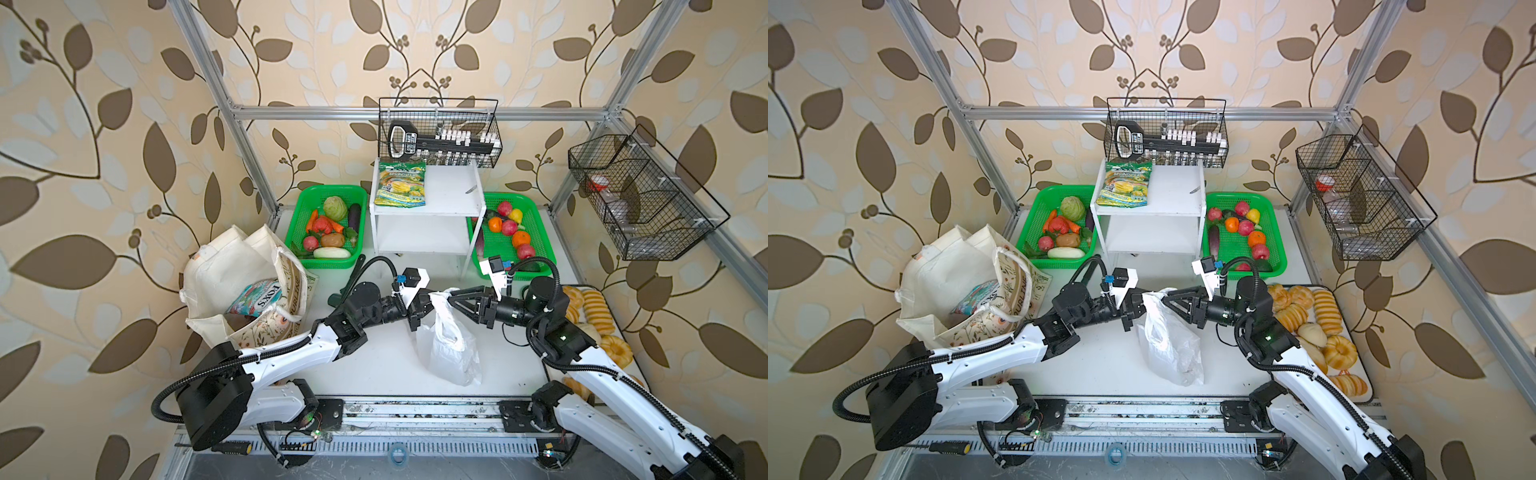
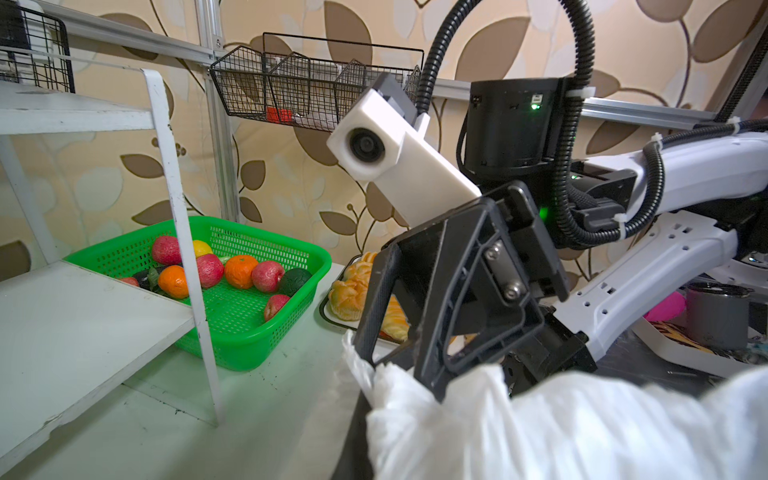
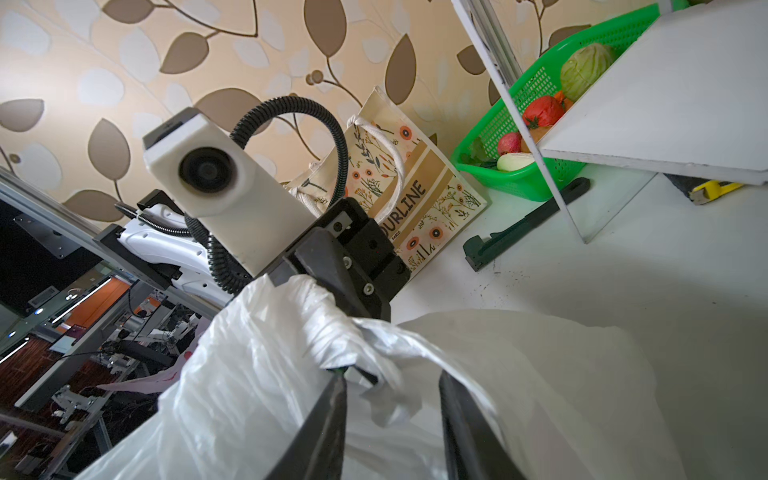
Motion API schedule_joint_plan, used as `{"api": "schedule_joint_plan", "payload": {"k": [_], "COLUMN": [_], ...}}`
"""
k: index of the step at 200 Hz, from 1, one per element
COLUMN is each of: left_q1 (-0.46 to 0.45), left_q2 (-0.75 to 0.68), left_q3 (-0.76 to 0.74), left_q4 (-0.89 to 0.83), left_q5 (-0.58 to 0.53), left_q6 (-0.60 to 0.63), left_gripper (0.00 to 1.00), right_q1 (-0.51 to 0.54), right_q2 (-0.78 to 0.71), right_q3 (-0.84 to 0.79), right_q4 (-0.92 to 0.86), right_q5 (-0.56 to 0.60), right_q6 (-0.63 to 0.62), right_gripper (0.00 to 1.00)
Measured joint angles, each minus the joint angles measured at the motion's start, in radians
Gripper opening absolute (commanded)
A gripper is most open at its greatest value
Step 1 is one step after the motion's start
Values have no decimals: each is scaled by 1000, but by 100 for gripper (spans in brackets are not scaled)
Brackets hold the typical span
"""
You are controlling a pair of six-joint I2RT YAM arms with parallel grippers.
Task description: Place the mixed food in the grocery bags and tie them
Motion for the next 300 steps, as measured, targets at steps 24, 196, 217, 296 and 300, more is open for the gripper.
{"api": "schedule_joint_plan", "payload": {"k": [24,196,217,296,300], "left_q1": [0,5,5,5,5], "left_q2": [0,-17,-30,-32,-31], "left_q3": [0,27,32,73,75], "left_q4": [0,-27,-93,-220,-222], "left_q5": [9,34,35,43,43], "left_q6": [-12,-34,-13,51,53], "left_gripper": [0,13,16,0,0], "right_q1": [21,36,37,56,56], "right_q2": [9,-73,-87,-107,-109], "right_q3": [0,-6,-6,14,17], "right_q4": [11,-24,-41,-121,-127], "right_q5": [-12,59,93,193,197], "right_q6": [-2,-86,-108,-204,-209], "right_gripper": [43,0,0,0,0]}}
